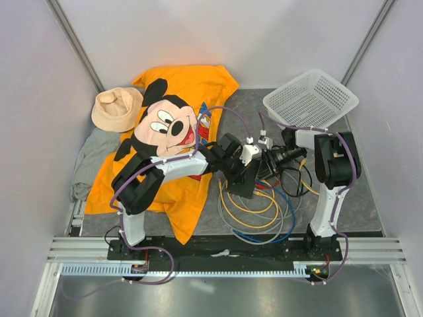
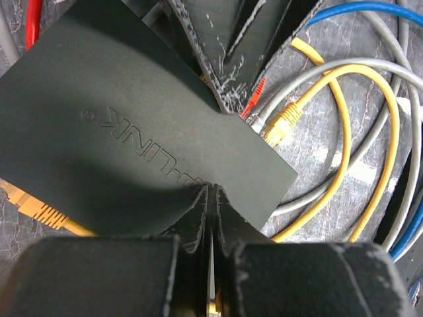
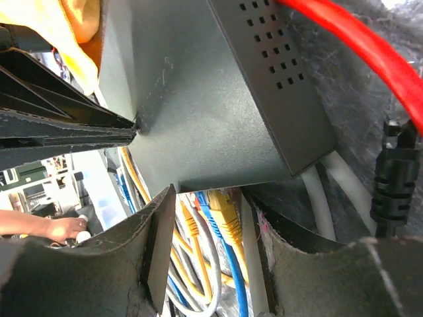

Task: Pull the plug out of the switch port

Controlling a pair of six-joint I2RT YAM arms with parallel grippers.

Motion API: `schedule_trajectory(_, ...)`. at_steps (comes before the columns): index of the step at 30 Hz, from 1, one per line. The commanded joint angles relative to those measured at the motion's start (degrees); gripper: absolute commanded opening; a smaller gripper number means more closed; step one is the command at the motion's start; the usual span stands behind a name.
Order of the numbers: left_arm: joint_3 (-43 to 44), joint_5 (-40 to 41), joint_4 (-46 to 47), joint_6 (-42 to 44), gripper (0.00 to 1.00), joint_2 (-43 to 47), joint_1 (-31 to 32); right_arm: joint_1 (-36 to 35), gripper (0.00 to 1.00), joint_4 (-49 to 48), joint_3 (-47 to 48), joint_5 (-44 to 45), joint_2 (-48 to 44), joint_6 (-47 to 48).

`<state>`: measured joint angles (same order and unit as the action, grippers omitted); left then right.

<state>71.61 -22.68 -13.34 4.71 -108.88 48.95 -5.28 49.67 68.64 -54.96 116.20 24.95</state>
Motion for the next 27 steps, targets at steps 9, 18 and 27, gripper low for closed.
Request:
schedule_trajectory(9,-0.6,2.3,-2.9,-0.6,0.02,-1.9,-0.1,0.3,0.51,-2.9,-2.0,-0.9,-0.1,0.4)
schedule_trajectory(18,-0.7,2.4,-3.1,-0.3,0.02,-1.6,0.0,2.0,0.54,-3.4,-0.1,0.9,1.6,0.5)
schedule_trajectory(27,-0.6,2.2,-3.3,-0.1,0.02,-1.8,0.0,2.9,0.50,-6.5,-2.1,2.4,1.7,-0.3)
